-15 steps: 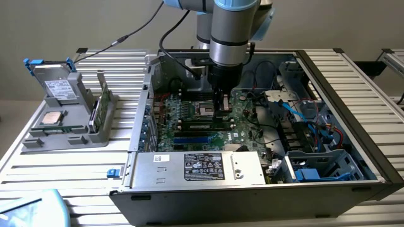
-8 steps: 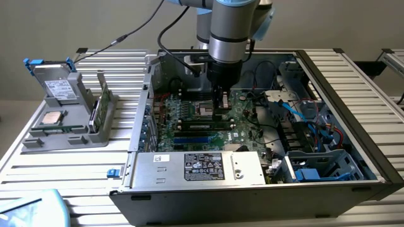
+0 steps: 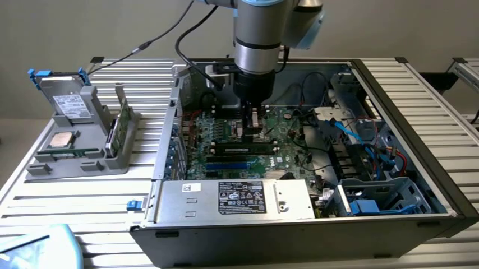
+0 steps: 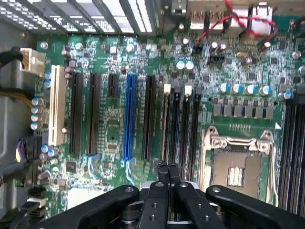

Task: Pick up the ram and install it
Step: 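Press down the ram until it locks into place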

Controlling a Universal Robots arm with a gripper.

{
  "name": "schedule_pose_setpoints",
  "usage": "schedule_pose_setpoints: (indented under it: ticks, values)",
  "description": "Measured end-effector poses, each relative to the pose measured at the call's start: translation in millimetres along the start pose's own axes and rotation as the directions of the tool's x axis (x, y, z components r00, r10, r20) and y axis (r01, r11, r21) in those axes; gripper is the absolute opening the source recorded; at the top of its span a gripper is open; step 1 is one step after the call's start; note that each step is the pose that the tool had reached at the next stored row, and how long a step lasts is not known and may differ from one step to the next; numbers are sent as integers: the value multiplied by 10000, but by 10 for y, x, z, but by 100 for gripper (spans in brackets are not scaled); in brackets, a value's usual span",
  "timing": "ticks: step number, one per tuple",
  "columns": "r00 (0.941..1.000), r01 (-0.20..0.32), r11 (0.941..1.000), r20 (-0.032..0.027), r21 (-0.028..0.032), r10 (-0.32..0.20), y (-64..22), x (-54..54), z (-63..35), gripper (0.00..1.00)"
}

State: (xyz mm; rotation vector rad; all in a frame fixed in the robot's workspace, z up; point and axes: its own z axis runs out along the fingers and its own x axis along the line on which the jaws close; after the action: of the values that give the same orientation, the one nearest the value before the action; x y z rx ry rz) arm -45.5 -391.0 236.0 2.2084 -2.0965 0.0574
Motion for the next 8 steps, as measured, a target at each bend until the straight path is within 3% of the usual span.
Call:
schedule_pose_setpoints:
  ticks: [3,8]
  values:
    - [10000,1,10000,4,0,-1,86,-5,3,10]
    - [10000,-1,10000,8,1,1,95,-4,24,10]
